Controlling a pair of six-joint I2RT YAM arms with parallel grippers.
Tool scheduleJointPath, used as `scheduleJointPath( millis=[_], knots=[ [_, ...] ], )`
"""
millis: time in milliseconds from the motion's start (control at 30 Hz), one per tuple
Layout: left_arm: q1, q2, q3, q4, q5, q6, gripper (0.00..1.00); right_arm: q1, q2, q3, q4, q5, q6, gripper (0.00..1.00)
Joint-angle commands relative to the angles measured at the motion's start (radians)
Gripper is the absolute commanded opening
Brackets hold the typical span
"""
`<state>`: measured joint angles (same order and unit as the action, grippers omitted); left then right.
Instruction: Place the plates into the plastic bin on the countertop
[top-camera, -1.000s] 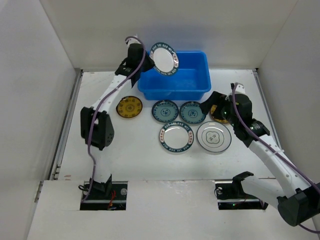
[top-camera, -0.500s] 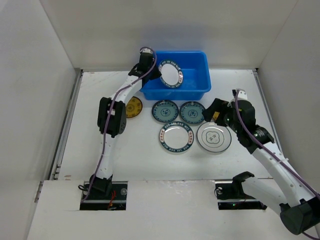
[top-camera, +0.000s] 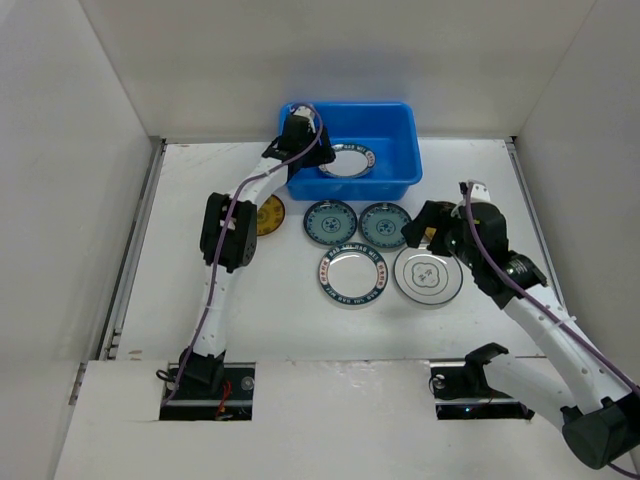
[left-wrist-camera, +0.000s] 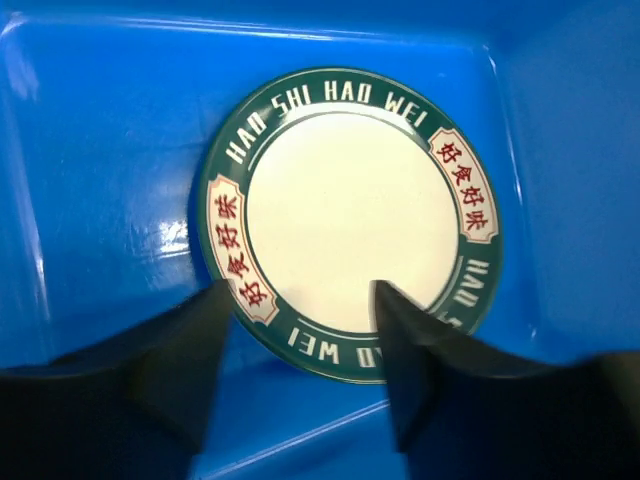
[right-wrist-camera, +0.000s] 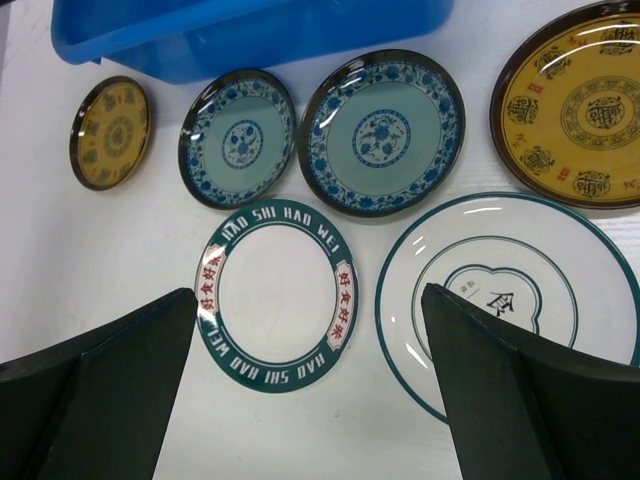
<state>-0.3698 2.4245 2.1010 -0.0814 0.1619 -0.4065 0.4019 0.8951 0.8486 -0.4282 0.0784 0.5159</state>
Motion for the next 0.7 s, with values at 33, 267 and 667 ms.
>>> scheduleJointPath(
  millis=[33, 267, 667],
  knots=[
    [-0.010, -0.116, -0.079, 0.086, 0.033, 0.083, 0.69, 0.018, -0.019, -0.008, 0.000, 0.008, -0.013, 1.00],
    [-0.008, -0.292, -0.205, 0.117, 0.030, 0.164, 1.00, 0.034, -0.045, 0.009, -0.007, 0.008, -0.027, 1.00],
    [-0.011, -0.843, -0.611, 0.049, 0.018, 0.224, 1.00, 0.151, 0.071, 0.096, -0.017, 0.023, -0.042, 1.00]
  ],
)
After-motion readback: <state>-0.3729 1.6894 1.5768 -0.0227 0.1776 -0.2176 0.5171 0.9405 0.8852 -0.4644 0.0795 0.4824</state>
